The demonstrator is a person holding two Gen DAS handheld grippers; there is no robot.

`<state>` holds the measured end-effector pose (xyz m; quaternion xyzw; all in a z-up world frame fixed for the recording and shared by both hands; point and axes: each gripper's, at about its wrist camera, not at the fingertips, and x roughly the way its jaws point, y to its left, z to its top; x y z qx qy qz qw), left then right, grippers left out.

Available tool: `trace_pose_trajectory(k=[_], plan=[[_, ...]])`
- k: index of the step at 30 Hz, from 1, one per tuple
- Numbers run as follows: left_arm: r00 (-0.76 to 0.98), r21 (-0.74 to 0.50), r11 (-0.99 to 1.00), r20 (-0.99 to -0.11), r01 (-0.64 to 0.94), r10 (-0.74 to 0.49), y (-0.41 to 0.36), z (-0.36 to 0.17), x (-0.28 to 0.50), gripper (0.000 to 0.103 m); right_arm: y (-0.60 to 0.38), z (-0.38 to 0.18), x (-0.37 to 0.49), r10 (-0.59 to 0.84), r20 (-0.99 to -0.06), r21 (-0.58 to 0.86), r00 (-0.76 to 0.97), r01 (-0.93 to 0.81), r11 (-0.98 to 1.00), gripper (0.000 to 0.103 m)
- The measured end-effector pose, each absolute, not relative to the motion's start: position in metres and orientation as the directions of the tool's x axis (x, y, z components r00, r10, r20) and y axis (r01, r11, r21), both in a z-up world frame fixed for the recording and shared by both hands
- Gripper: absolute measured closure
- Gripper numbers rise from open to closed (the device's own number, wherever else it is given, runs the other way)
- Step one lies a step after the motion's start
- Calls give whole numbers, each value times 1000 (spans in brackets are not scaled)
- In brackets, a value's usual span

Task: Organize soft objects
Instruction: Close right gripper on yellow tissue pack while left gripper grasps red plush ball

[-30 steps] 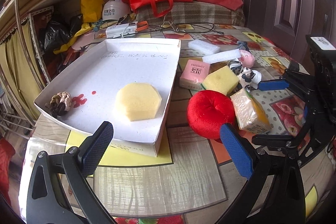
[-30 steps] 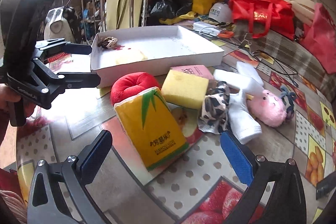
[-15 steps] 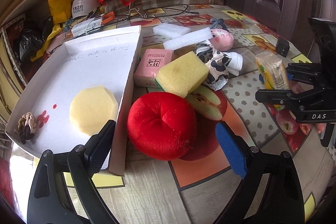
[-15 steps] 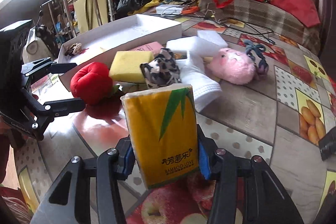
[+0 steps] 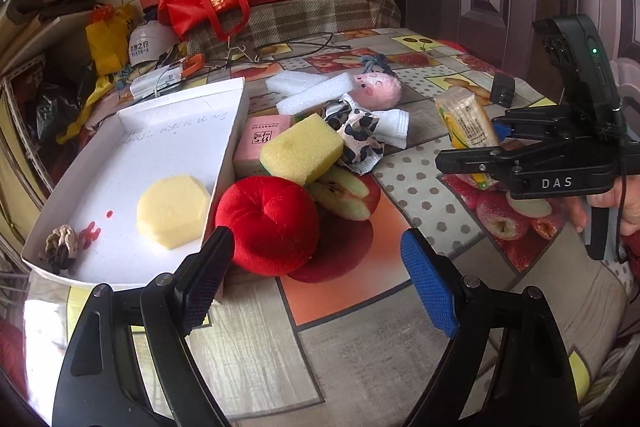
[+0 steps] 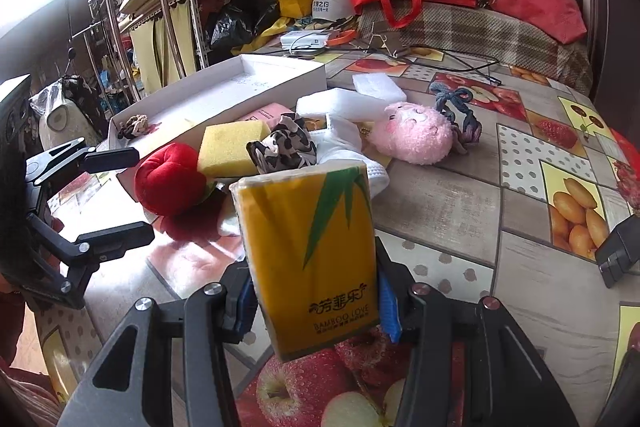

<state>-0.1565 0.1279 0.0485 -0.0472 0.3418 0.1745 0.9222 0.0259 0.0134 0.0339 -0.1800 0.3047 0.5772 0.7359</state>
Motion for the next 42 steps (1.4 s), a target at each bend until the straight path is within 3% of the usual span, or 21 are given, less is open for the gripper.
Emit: trace_pose_trajectory(k=[5, 19, 23, 24, 25, 28, 37, 42], plan=[[634, -160, 911, -762, -380, 131, 140, 26, -160, 17, 17, 31, 25, 726, -671, 78, 149, -960, 269, 54], [551, -121, 847, -805, -518, 222, 174, 17, -113, 17, 14, 29, 29, 722, -678, 103, 136, -955, 277, 54], [571, -109, 855, -785, -507, 239, 172, 16, -101, 17, 13, 30, 28, 724, -676, 107, 135, -955, 278, 54], [578, -94, 859, -776, -503, 253, 169, 16, -100, 24, 12, 30, 29, 725, -675, 106, 136, -955, 278, 54], [578, -69, 863, -768, -501, 274, 167, 15, -99, 41, 12, 30, 28, 727, -673, 106, 137, -955, 278, 54], [616, -52, 887, -737, -459, 276, 157, 21, -102, 43, 10, 31, 28, 732, -666, 105, 144, -953, 284, 54], [626, 106, 853, -634, -511, 453, 135, 35, -111, 43, 2, 39, 24, 761, -620, 89, 191, -946, 311, 54], [640, 98, 814, -566, -573, 519, 136, 43, -125, 43, -1, 45, 20, 776, -585, 55, 236, -943, 327, 54]])
